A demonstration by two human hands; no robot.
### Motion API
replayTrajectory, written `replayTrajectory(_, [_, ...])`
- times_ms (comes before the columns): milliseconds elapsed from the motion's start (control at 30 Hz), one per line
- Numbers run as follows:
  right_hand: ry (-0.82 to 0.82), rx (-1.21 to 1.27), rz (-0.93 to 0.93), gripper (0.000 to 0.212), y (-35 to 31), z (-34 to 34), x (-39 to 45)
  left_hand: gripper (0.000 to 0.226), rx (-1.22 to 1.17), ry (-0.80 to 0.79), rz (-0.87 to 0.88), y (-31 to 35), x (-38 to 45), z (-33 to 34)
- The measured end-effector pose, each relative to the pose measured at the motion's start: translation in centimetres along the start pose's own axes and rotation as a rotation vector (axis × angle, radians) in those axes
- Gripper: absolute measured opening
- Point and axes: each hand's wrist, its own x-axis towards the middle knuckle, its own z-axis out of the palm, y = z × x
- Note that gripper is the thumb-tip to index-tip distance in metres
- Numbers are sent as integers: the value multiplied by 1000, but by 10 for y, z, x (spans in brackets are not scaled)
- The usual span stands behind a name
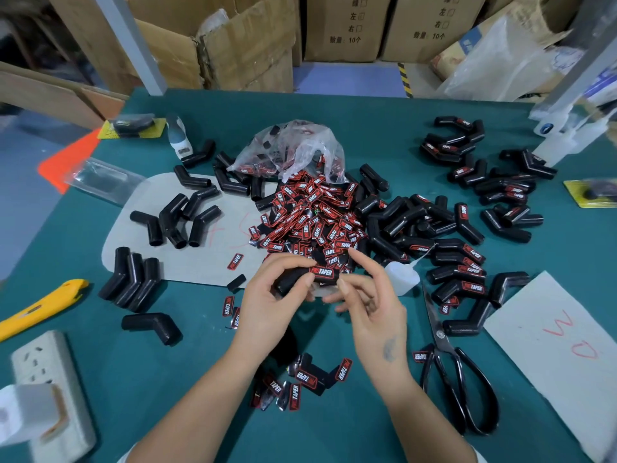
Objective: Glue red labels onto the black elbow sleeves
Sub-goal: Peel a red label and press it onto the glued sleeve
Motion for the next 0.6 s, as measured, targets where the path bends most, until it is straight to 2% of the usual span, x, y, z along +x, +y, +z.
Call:
replayTrajectory(67, [33,-19,2,35,-2,1,0,15,7,-12,26,-3,1,-3])
replayTrajectory(233, [-8,7,22,30,-3,4,-1,12,83,-96,162,1,0,-2])
replayTrajectory(600, [29,14,29,28,-9,2,-3,15,192,-46,284,-1,-4,-2])
